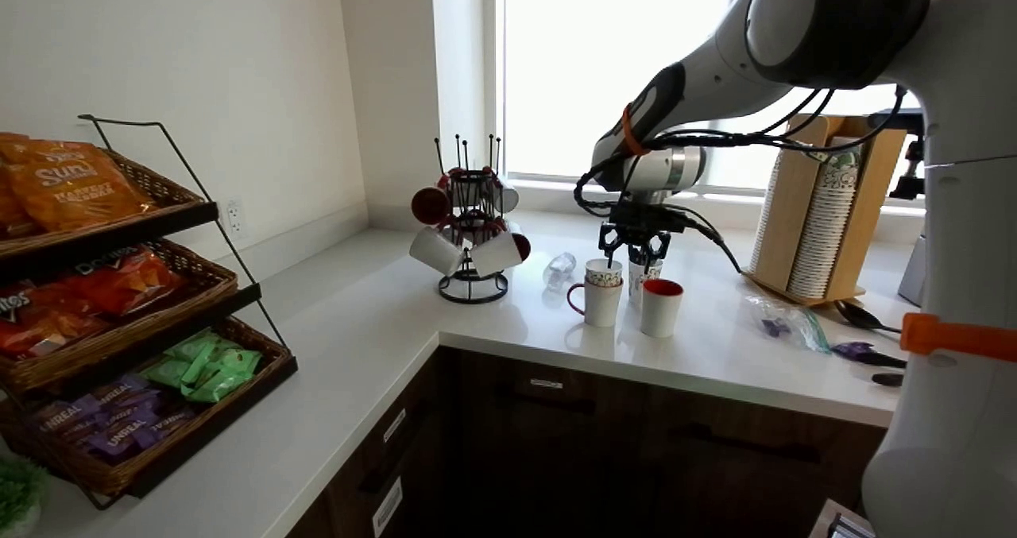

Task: Remove the paper cup from the mug and put it on the table

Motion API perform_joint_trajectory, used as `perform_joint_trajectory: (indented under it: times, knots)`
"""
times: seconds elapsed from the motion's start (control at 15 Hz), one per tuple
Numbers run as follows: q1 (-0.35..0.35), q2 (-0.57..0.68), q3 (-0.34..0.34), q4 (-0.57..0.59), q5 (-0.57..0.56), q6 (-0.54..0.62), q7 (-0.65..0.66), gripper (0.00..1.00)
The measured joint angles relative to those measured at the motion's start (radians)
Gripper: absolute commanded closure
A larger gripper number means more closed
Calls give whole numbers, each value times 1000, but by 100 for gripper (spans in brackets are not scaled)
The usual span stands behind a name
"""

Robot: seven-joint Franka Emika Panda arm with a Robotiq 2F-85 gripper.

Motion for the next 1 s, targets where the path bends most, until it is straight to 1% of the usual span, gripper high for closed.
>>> perform_joint_trajectory:
  times: [0.07,0.13,0.2,0.27,0.33,0.47,0.6,0.67,1.0]
  knots:
    - [0,10,0,6,0,0,0,44]
    - [0,18,1,11,0,0,0,50]
    - [0,26,2,17,0,0,0,51]
    - [0,33,3,23,1,0,0,55]
    - [0,38,4,29,2,0,0,76]
    - [0,45,6,38,4,0,0,82]
    - [0,49,6,48,6,0,0,97]
    - [0,49,7,52,7,0,0,100]
    - [0,51,8,59,15,0,0,99]
